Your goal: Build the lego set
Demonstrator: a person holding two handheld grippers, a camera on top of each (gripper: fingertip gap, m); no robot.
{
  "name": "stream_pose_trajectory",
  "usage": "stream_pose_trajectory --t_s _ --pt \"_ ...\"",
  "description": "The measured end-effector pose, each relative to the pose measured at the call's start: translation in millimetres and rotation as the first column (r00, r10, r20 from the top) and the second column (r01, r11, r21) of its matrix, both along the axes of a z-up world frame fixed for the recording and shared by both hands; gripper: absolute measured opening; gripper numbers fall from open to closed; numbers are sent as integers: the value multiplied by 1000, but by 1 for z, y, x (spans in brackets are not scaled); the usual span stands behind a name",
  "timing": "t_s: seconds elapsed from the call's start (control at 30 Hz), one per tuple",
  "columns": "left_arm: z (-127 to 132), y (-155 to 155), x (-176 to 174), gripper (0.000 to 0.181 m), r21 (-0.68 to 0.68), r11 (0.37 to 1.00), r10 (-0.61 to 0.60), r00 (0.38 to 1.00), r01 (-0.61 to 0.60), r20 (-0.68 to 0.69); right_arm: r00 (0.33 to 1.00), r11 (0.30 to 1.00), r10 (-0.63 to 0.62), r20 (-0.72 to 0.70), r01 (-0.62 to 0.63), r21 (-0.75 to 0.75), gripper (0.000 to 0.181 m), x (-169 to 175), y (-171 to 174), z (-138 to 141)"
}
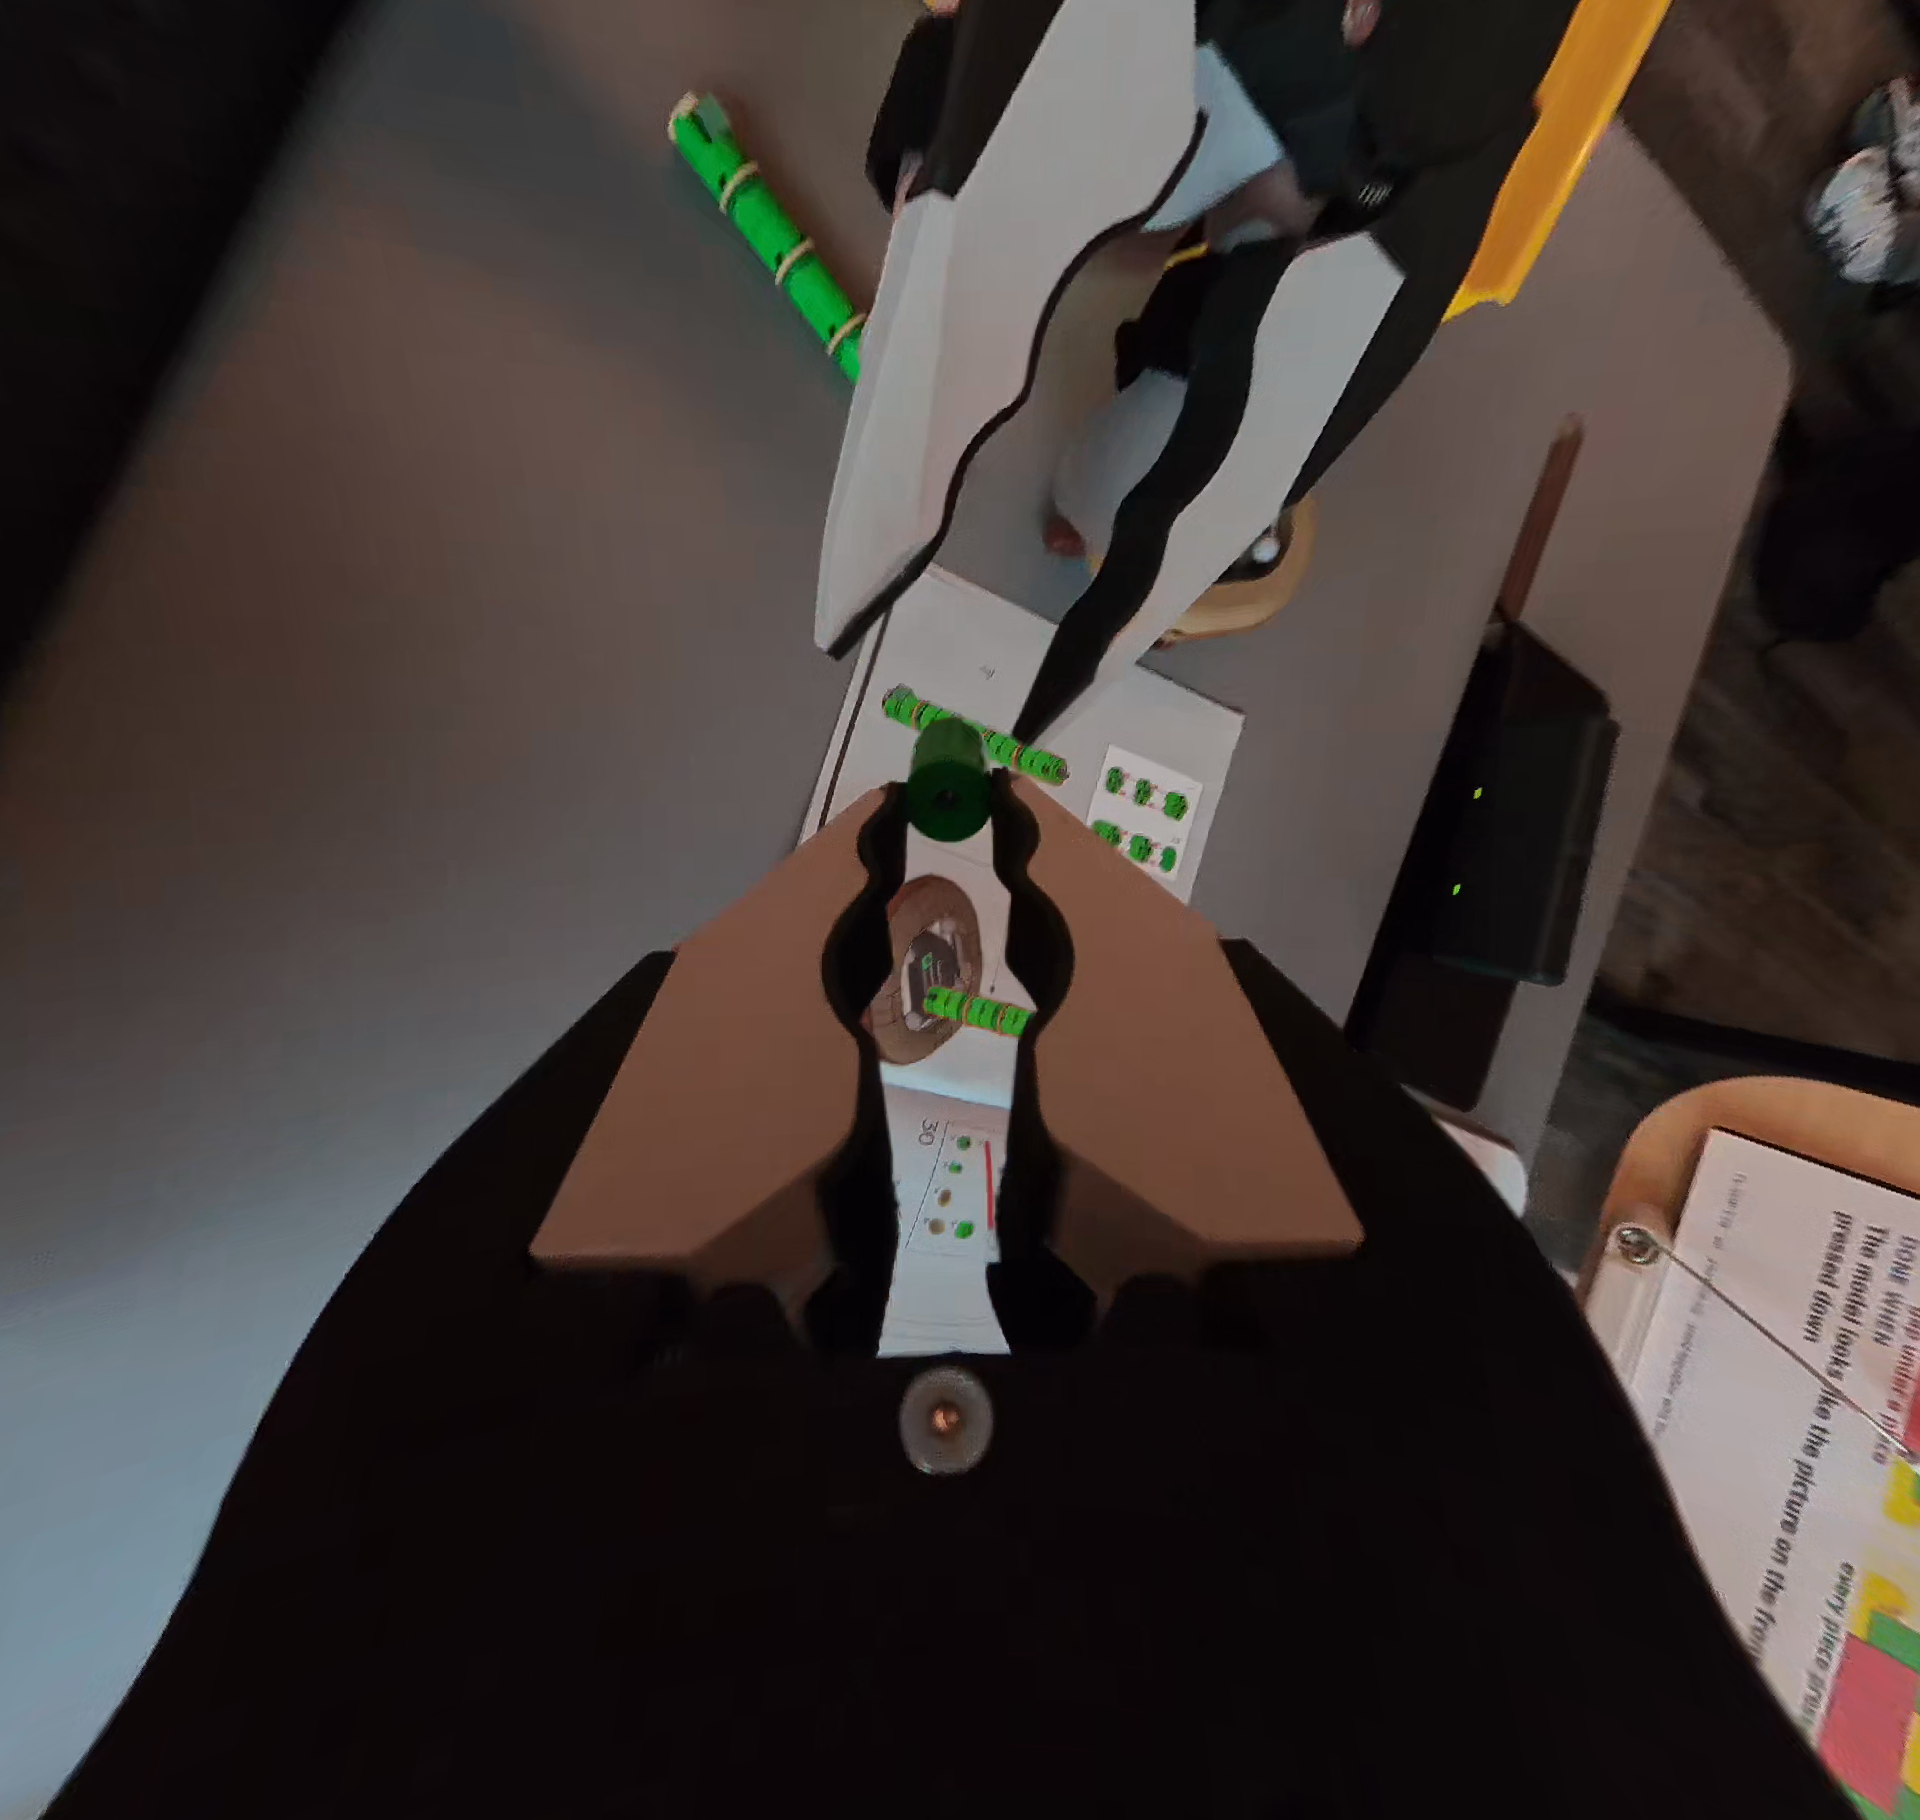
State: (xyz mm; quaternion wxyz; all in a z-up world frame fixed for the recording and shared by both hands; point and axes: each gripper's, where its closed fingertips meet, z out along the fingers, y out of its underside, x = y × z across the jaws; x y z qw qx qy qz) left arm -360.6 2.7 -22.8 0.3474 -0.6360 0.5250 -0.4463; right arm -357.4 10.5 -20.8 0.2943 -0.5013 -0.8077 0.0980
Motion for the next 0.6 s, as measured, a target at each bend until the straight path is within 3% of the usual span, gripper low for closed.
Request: stream_pose_trajectory --t_s 0.03,0.13,0.27,0.43,0.6 --pt "5 -2 0 41 -16 1000 -11 1000 12 23 999 1000 3 -37 -3 9 15 -3 -2 7" --pt "25 4 -14 41 -104 995 28 991 -14 133 984 999 -19 -180 28 46 15 -9 -4 28" --pt "62 12 -37 43 -282 959 77 915 42 397 947 999 -26 -320 38 32 15 -12 -14 39" --pt "50 -3 -22 49 -289 947 -28 930 143 367 863 998 -62 -502 42 -51 15 -19 -30 59" --pt "48 -3 -18 49 -344 917 -45 910 201 413 833 985 -159 -529 99 -141 16 -20 -22 67"
